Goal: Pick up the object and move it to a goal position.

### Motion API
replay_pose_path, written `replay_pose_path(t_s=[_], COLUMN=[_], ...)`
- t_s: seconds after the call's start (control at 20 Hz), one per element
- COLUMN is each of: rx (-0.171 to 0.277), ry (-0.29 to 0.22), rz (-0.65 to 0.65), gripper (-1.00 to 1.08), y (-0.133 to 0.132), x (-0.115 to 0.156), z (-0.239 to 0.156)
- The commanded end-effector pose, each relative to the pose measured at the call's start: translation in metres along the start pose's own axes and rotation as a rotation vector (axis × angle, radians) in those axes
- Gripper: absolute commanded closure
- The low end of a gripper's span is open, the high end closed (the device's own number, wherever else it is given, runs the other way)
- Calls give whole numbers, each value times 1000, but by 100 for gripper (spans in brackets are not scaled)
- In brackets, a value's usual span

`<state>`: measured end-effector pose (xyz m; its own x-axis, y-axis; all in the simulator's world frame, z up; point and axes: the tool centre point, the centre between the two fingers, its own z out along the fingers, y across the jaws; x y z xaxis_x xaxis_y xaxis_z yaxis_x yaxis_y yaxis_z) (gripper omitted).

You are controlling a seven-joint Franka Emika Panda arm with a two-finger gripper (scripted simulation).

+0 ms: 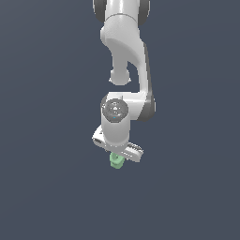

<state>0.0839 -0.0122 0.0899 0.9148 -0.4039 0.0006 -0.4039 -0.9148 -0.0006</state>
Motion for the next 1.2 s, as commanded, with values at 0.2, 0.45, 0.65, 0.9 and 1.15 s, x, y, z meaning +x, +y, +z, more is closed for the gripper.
replay_pose_path(t_s=[0.2,0.45,0.65,0.9,1.15], rx=[-1,-1,-1,-1,-1], ry=[-1,-1,-1,-1,-1], rz=[2,3,3,3,3], gripper=[-92,-92,108,108,108], y=[0,0,0,0,0], x=[-1,0,1,1,0], z=[33,37,37,37,36])
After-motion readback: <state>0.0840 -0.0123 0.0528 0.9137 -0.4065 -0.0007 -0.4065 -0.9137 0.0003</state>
